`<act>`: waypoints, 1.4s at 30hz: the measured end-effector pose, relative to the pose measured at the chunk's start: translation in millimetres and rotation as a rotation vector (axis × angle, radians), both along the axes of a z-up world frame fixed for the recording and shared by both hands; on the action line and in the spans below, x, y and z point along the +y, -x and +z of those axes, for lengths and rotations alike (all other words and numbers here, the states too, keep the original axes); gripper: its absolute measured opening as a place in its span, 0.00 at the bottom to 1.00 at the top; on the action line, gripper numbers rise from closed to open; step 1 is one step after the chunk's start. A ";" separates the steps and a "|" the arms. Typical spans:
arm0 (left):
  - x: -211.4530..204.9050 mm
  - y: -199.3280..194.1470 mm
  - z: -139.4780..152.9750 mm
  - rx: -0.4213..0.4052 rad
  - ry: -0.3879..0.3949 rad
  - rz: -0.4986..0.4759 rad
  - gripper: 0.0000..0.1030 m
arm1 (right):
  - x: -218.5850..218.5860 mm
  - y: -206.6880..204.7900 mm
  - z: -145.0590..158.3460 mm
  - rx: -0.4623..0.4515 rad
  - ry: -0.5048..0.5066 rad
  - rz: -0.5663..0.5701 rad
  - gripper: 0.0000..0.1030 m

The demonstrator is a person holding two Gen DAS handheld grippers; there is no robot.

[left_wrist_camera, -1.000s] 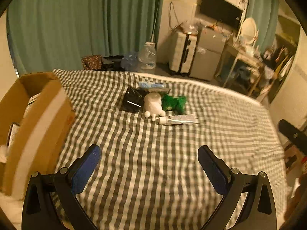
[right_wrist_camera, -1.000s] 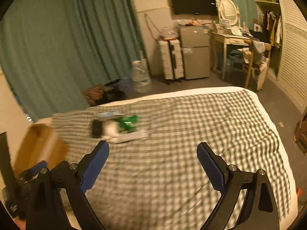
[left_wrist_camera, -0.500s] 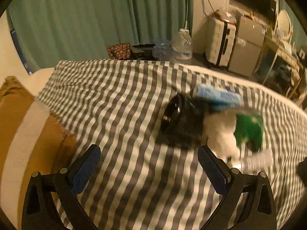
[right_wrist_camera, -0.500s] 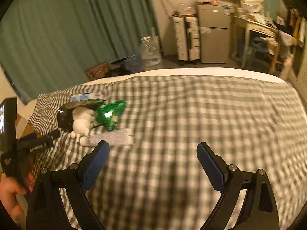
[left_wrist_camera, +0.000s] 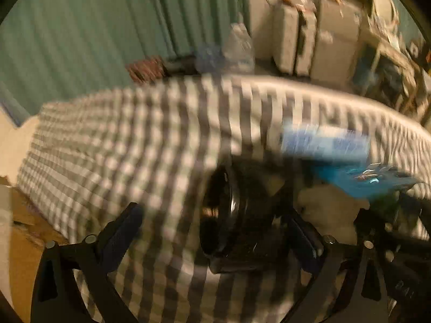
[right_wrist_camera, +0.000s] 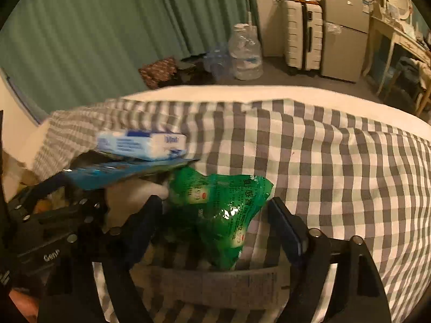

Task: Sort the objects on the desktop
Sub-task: 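Grasp the black jar with the left tool while the right tool grasps the green packet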

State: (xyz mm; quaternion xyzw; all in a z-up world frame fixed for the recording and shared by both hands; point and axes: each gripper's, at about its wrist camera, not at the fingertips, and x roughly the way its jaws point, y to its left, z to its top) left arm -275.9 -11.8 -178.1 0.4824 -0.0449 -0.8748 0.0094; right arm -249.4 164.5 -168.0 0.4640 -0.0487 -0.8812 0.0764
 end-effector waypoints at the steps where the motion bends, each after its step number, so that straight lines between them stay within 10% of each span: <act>1: -4.7 -1.8 -0.8 0.003 -0.054 -0.002 0.84 | -4.8 -0.8 -1.6 0.006 -0.029 0.006 0.76; 4: -4.6 -8.0 4.2 0.025 -0.069 -0.033 0.54 | -14.3 -7.8 -4.5 0.044 -0.103 0.004 0.73; 8: 5.1 -14.2 11.6 0.016 -0.031 -0.096 0.54 | -11.3 -18.4 6.1 0.064 -0.102 -0.006 0.39; 20: 14.1 -102.6 65.1 0.022 -0.110 -0.170 0.46 | 20.5 -119.8 78.5 0.110 -0.014 -0.015 0.37; 23: 16.9 -118.2 68.8 -0.025 -0.164 -0.196 0.12 | 23.2 -143.0 86.4 0.099 -0.013 -0.021 0.37; 34: -8.4 -187.2 85.5 -0.074 -0.258 -0.185 0.04 | 25.2 -255.2 105.7 0.083 0.012 -0.077 0.37; 42: -3.4 -226.8 114.7 -0.040 -0.144 -0.287 0.13 | 16.6 -306.6 166.5 0.165 -0.005 -0.077 0.37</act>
